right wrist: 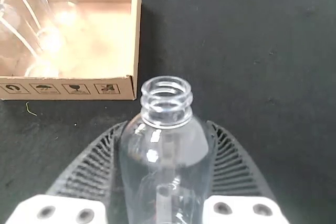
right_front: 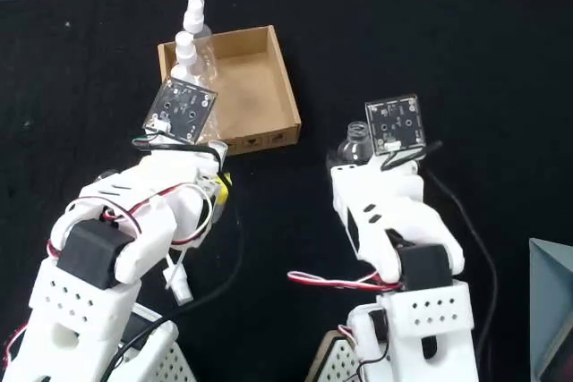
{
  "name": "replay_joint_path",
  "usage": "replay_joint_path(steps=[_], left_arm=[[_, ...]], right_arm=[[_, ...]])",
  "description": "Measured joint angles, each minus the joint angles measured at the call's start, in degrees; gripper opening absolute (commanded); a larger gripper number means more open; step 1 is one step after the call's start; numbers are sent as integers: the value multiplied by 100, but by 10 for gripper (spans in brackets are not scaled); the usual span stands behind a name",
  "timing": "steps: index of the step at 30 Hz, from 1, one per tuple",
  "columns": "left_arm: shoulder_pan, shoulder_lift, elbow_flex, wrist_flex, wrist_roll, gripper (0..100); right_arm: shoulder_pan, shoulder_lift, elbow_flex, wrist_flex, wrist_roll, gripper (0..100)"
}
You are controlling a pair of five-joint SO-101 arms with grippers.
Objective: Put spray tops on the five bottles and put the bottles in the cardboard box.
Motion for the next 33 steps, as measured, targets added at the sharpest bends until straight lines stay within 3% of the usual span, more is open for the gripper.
replay_joint_path(steps=[21, 33], left_arm=[[0, -44, -844, 0, 0, 29], [-18, -1705, -721, -756, 0, 29]], right_arm=[[-9, -26, 343, -220, 0, 100], [-26, -26, 343, -237, 0, 100]])
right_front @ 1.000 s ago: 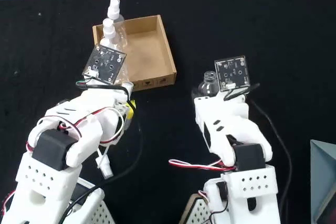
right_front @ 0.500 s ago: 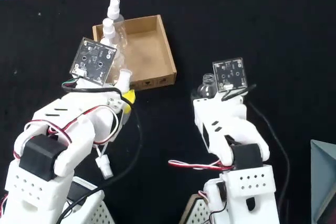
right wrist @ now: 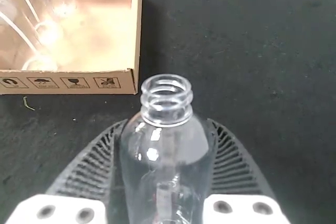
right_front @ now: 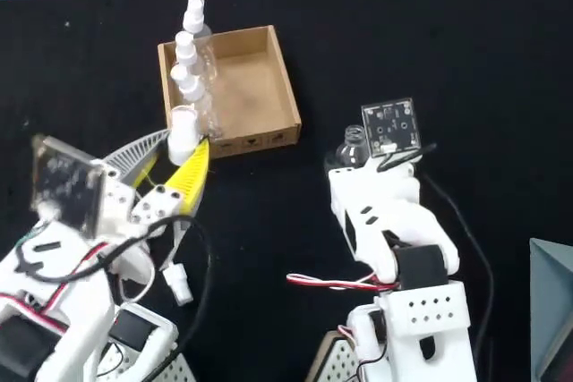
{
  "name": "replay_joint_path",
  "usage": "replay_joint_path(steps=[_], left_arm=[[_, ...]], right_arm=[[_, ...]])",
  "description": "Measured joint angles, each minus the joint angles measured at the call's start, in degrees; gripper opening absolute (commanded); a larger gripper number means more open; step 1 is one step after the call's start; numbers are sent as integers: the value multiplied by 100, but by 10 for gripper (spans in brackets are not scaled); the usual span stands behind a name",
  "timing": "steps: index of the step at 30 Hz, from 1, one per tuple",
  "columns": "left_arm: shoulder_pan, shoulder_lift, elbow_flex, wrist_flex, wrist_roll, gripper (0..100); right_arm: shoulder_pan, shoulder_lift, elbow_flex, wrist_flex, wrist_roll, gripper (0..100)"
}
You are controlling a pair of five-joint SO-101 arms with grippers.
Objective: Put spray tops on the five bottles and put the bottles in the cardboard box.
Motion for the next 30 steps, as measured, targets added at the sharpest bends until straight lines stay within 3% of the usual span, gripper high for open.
replay_joint_path(steps=[21, 30], left_arm=[[0, -1284, 1741, -2558, 35, 29], [0, -1301, 1925, -2620, 1336, 29]], right_arm=[[-255, 0, 88, 0, 0, 100], [-255, 0, 88, 0, 0, 100]])
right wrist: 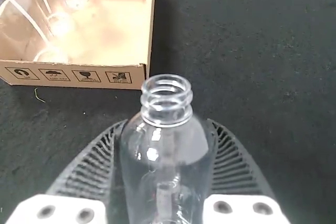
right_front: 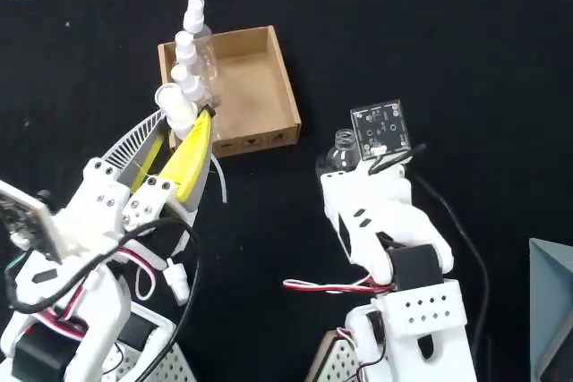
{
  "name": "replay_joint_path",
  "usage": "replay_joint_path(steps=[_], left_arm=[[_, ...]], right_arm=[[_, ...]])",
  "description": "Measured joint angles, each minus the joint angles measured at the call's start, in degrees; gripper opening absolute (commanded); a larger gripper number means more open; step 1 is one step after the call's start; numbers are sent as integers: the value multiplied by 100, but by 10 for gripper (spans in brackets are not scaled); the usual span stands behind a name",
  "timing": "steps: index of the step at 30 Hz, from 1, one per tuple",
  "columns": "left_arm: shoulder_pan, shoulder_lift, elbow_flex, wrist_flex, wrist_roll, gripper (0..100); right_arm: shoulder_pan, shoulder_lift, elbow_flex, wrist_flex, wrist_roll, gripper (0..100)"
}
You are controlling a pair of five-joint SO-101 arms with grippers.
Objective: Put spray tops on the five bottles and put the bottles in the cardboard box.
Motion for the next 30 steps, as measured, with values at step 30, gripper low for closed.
replay_joint_path(steps=[30], left_arm=[[-563, 0, 123, 0, 1653, 29]], right_arm=[[-316, 0, 0, 0, 0, 99]])
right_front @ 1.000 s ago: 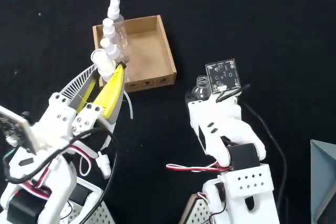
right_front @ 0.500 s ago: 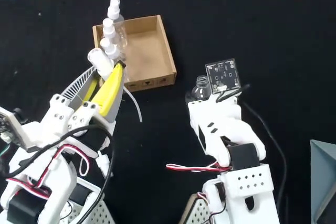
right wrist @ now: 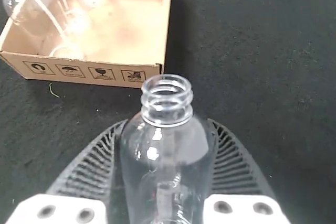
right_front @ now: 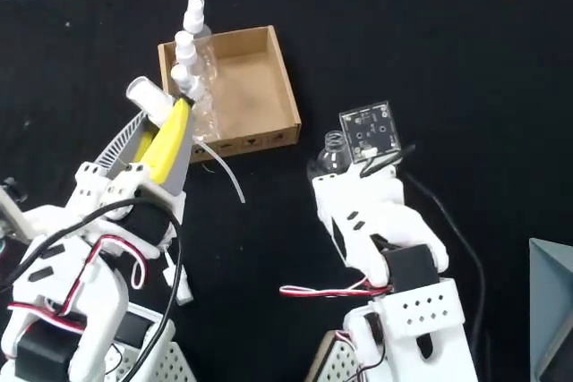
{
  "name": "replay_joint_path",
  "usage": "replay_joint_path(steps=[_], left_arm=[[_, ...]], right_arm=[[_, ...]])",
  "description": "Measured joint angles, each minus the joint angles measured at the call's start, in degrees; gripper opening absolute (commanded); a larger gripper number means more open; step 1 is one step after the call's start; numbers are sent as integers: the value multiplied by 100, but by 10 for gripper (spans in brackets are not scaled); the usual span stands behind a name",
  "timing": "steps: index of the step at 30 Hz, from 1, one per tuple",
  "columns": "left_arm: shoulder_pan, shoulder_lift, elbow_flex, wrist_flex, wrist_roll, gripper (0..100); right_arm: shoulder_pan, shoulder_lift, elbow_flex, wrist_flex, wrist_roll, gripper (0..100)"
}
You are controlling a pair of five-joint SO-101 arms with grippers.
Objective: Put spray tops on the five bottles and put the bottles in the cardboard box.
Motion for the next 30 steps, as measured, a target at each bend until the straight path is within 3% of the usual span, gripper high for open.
replay_joint_path(steps=[30], left_arm=[[0, 0, -9, 0, 677, 29]], right_arm=[[-44, 0, 97, 0, 360, 99]])
